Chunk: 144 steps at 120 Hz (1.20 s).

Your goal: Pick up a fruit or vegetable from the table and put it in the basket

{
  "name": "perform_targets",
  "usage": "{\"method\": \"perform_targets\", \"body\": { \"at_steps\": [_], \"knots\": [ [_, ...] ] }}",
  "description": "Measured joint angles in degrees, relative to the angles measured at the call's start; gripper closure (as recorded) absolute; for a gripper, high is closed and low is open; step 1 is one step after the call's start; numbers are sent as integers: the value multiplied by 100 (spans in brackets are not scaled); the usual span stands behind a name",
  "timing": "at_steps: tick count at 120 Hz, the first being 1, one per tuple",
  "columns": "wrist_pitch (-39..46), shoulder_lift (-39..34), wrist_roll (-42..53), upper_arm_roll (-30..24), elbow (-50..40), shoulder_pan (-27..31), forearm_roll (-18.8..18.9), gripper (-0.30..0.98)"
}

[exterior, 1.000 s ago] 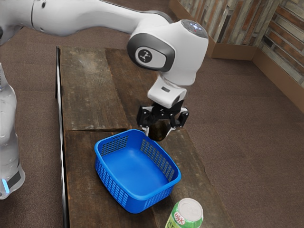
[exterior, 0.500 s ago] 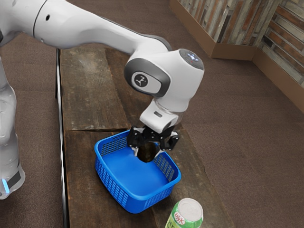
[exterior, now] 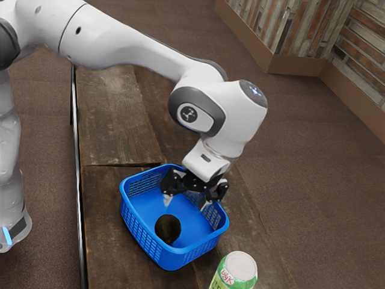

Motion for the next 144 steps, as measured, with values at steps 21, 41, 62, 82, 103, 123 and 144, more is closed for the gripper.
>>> {"method": "perform_targets", "body": {
  "at_steps": [21,41,62,82,103,123,144],
  "knots": [
    [-42,-8,-22,-126,27,44,149,0],
    [-66,-7,-13,-465,215,-18,491,0],
    [-80,-1,-36,-475,306,-186,568,0],
    [-46,-8,-71,-494,551,8,482,0],
    [62,-6,-97,-760,761,110,528,0],
    [110,-14,-104,-787,782,-147,547,0],
    [122,-55,-110,-791,784,-37,552,0]
  ]
}}
